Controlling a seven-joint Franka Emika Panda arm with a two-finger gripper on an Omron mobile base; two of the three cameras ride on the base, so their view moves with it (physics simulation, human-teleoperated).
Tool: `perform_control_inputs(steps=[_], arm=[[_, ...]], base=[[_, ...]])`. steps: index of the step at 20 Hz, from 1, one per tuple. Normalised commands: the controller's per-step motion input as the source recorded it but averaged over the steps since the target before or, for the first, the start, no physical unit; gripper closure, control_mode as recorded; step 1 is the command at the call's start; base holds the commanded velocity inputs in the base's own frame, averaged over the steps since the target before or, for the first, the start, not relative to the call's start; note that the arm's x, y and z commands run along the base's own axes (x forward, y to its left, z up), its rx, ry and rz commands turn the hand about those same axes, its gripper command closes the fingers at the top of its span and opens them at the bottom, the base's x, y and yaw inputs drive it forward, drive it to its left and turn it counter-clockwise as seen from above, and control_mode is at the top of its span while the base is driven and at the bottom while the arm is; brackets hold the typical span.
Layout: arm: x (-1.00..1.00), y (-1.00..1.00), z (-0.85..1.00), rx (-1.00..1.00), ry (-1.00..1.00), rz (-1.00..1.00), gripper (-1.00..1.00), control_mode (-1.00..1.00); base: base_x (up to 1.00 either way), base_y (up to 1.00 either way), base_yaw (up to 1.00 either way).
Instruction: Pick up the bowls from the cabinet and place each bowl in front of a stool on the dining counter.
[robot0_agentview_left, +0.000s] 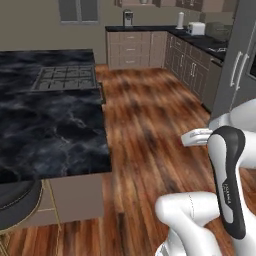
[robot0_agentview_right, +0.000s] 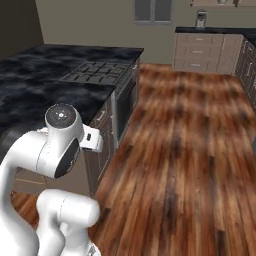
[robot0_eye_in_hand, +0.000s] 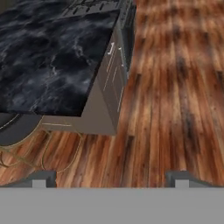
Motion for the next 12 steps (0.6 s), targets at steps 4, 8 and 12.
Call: perform_control_inputs(steps=[4, 8, 12], arm=[[0.00, 0.00, 0.00, 0.00, 0.00, 0.00, -1.00, 1.00], [0.00, 0.00, 0.00, 0.00, 0.00, 0.00, -1.00, 1.00], [0.00, 0.00, 0.00, 0.00, 0.00, 0.00, -1.00, 1.00]], base=[[0.41, -1.00, -0.07], [0.73, -1.00, -0.08], [1.00, -0.90, -0.07]])
